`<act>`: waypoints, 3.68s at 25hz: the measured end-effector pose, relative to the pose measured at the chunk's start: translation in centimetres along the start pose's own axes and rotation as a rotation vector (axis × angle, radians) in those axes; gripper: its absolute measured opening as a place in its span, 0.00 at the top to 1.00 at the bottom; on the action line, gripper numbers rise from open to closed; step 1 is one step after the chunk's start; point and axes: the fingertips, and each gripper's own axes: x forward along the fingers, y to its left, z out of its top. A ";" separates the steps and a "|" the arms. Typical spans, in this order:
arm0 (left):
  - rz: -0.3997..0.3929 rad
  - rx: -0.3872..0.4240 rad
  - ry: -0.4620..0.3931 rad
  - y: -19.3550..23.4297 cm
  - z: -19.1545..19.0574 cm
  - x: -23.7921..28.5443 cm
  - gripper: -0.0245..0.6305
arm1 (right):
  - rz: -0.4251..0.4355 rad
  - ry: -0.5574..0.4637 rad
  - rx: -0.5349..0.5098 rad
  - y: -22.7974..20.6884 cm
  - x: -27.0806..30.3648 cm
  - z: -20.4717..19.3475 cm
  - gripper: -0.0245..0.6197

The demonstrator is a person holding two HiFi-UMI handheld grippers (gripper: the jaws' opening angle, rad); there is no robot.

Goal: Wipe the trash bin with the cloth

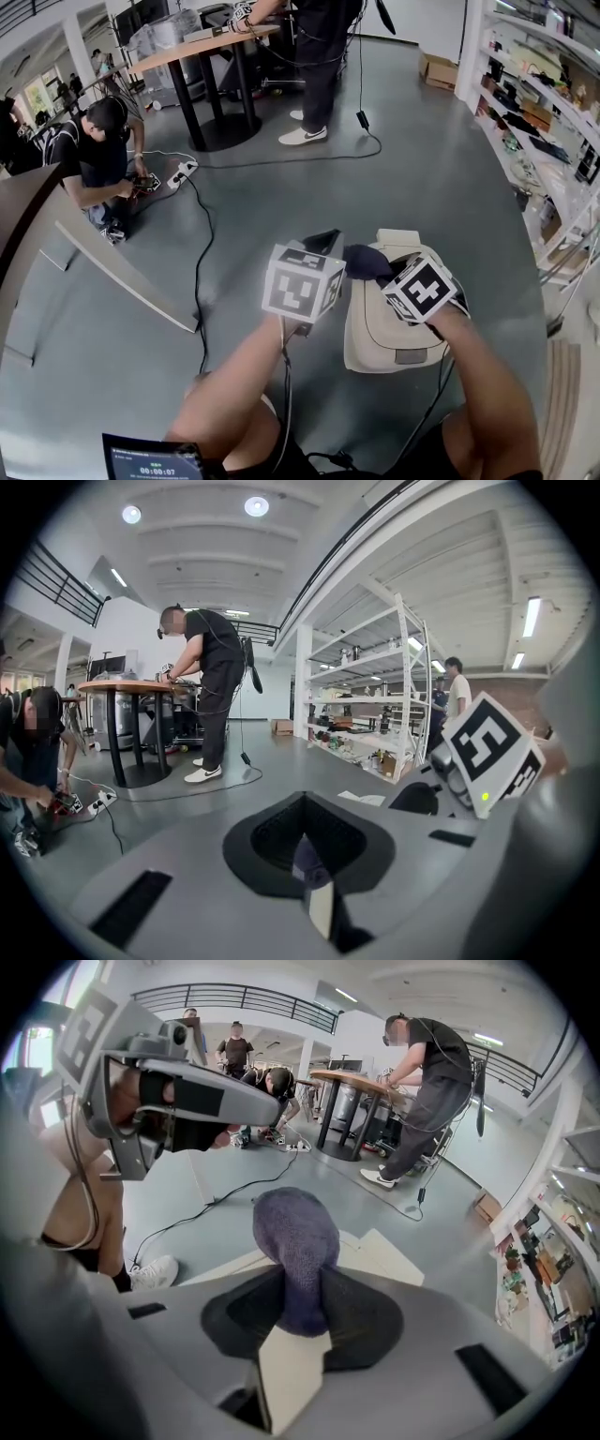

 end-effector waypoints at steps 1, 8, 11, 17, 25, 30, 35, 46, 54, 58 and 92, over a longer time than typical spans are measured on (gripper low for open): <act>-0.001 0.000 0.001 -0.1 0.0 0.1 0.96 | -0.005 0.004 0.006 -0.3 -0.1 -0.3 0.79; -0.010 0.006 0.005 0.2 -0.4 0.3 0.96 | -0.043 0.029 0.065 -2.6 -0.4 -2.4 0.79; -0.016 0.011 0.012 -0.4 -0.6 0.4 0.96 | -0.058 0.033 0.089 -3.4 -1.0 -3.4 0.79; -0.025 0.019 0.014 -1.5 -0.3 0.6 0.96 | -0.081 0.051 0.123 -5.2 -2.1 -5.5 0.79; -0.026 0.015 0.014 -1.3 -0.3 0.4 0.96 | -0.115 0.071 0.153 -6.5 -3.1 -7.5 0.79; -0.042 0.020 0.017 -1.6 -0.6 0.4 0.96 | -0.143 0.075 0.185 -7.0 -3.7 -8.9 0.79; -0.047 0.019 0.019 -1.7 -0.9 0.4 0.96 | -0.228 0.137 0.121 -8.0 -4.2 -10.7 0.79; -0.044 0.032 0.022 -1.7 -1.6 0.0 0.96 | -0.206 0.036 0.175 -7.0 -4.4 -8.4 0.79; 0.003 0.031 0.006 -2.2 0.0 -2.0 0.96 | -0.126 -0.033 0.003 -1.0 -5.4 -4.3 0.79; 0.068 0.029 0.046 -0.7 -0.5 -3.4 0.96 | -0.074 -0.035 -0.057 2.2 -4.8 -2.9 0.79; 0.010 0.024 0.022 -5.3 0.0 -5.9 0.96 | -0.113 0.028 0.069 1.0 -6.3 -7.5 0.79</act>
